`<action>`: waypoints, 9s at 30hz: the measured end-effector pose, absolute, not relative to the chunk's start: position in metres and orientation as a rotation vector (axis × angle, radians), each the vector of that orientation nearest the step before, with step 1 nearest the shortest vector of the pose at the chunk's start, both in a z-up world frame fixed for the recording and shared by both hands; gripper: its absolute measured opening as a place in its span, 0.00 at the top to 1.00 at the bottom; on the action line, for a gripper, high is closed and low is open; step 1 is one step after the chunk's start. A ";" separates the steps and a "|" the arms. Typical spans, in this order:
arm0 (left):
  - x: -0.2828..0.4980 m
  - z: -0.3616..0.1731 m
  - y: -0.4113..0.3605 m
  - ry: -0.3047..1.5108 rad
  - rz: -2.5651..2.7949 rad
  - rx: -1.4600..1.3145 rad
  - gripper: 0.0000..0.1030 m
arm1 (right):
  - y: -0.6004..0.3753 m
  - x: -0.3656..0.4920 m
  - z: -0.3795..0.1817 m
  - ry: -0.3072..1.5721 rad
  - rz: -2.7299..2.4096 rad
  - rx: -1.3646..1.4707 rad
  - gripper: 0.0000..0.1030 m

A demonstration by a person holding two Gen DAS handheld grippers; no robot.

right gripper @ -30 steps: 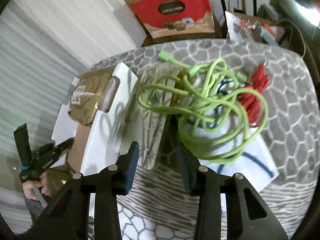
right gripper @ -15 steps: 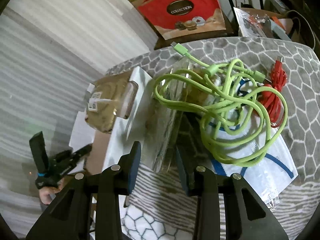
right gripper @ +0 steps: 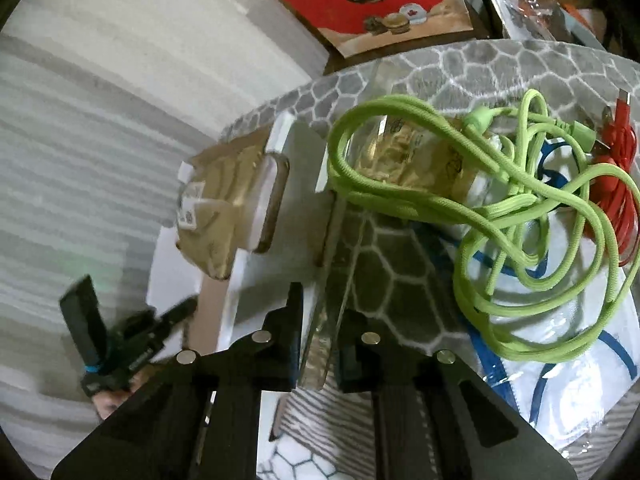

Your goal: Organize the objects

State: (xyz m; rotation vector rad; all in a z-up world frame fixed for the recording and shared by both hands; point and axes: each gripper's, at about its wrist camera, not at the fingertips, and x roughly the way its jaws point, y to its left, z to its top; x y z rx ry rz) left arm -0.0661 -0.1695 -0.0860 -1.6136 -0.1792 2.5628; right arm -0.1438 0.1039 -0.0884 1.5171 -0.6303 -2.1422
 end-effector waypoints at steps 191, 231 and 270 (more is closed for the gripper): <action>-0.073 -0.080 -0.170 -0.228 2.581 -1.634 0.89 | 0.018 -0.161 0.006 -0.441 -1.896 1.451 0.94; -0.157 -0.042 -0.109 0.242 2.629 -1.624 0.98 | 0.019 -0.154 0.006 -0.353 -1.876 1.416 0.94; -0.109 -0.033 -0.098 -0.222 2.351 -1.461 0.65 | 0.030 -0.216 -0.046 -0.462 -1.929 1.593 0.88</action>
